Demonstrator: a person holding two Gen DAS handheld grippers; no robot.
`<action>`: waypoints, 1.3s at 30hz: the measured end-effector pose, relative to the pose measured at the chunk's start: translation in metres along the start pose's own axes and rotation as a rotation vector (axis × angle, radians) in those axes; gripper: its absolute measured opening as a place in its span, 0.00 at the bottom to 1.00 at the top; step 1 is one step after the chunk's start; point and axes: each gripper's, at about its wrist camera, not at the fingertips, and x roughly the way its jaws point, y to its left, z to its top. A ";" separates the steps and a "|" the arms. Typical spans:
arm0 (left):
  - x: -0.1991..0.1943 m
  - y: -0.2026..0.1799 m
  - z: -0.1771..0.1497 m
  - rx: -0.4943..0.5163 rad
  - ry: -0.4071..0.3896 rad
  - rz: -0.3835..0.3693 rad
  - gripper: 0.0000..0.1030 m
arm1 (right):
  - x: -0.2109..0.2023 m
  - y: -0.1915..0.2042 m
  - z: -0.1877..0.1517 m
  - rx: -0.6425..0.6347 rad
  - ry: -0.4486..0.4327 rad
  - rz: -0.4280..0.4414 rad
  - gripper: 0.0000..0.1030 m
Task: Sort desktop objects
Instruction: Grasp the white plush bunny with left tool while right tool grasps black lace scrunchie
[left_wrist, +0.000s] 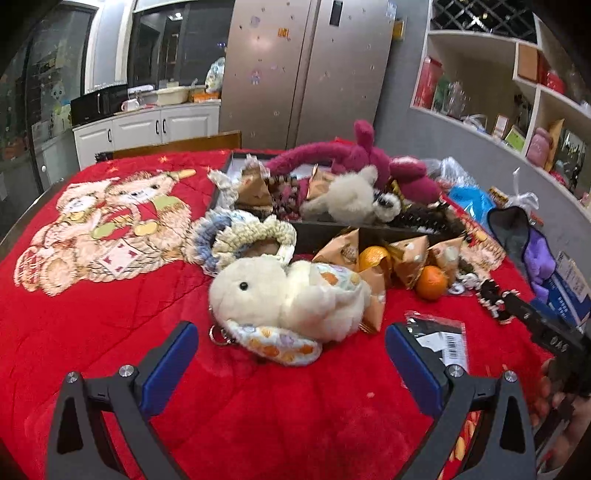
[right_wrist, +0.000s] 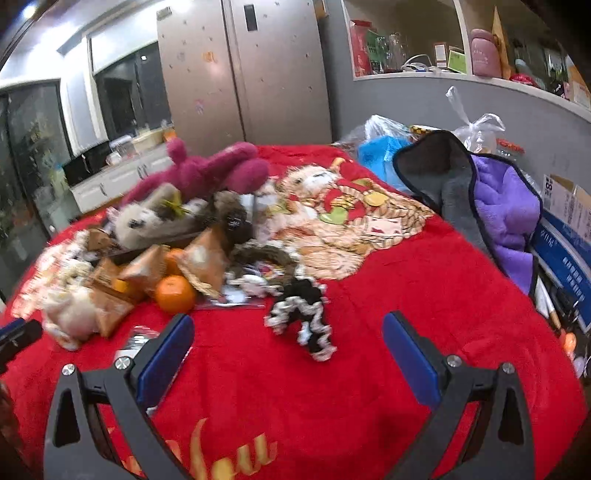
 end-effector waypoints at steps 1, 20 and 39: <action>0.008 0.000 0.001 0.004 0.011 0.011 1.00 | 0.003 -0.001 0.002 0.005 0.005 0.018 1.00; 0.046 0.010 0.001 -0.046 0.124 -0.010 1.00 | 0.051 -0.004 0.002 0.027 0.203 -0.025 0.99; 0.037 0.000 0.001 0.031 0.114 0.008 0.69 | 0.036 -0.006 0.003 0.046 0.136 0.062 0.24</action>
